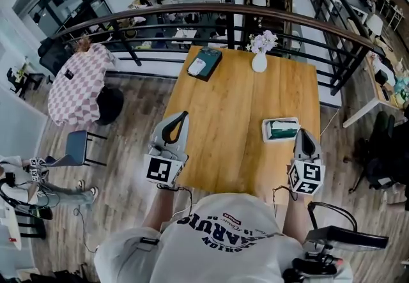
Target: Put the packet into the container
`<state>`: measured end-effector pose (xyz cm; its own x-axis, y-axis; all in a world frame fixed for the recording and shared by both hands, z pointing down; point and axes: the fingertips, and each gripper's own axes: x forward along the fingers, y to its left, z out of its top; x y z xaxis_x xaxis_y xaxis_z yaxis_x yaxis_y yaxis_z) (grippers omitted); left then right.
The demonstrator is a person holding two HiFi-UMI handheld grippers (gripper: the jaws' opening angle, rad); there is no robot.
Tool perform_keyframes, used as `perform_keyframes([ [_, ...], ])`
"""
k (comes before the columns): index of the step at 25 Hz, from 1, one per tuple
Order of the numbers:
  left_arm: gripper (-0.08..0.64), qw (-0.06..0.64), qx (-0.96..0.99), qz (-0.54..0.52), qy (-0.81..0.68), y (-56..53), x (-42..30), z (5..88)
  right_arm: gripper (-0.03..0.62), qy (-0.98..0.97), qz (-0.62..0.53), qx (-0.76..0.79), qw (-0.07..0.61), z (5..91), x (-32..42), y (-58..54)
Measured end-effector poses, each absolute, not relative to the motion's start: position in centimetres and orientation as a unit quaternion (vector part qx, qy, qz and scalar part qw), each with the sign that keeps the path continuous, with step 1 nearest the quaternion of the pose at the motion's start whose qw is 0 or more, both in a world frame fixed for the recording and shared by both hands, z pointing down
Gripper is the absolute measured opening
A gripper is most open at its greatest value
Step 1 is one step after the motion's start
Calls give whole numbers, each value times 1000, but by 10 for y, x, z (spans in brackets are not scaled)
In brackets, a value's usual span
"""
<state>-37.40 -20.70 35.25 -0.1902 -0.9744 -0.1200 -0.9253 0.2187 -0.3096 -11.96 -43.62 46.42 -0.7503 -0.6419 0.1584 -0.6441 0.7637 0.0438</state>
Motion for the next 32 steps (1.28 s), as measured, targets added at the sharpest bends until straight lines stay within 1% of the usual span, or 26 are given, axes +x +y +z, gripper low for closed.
perform_keyframes([
  [12,2,132,-643,-55,753,-205,-375,366,9,-928,8,364,73,456,-111,-424],
  [21,2,112,-647,-27,754,-175,-384,390,9,-927,1,371,59,452,-110,-376],
  [28,2,101,-661,-18,743,-149,-354,394,9,-932,1,357,66,456,-100,-332],
  [32,2,82,-662,-5,745,-119,-333,398,9,-935,6,347,68,457,-95,-306],
])
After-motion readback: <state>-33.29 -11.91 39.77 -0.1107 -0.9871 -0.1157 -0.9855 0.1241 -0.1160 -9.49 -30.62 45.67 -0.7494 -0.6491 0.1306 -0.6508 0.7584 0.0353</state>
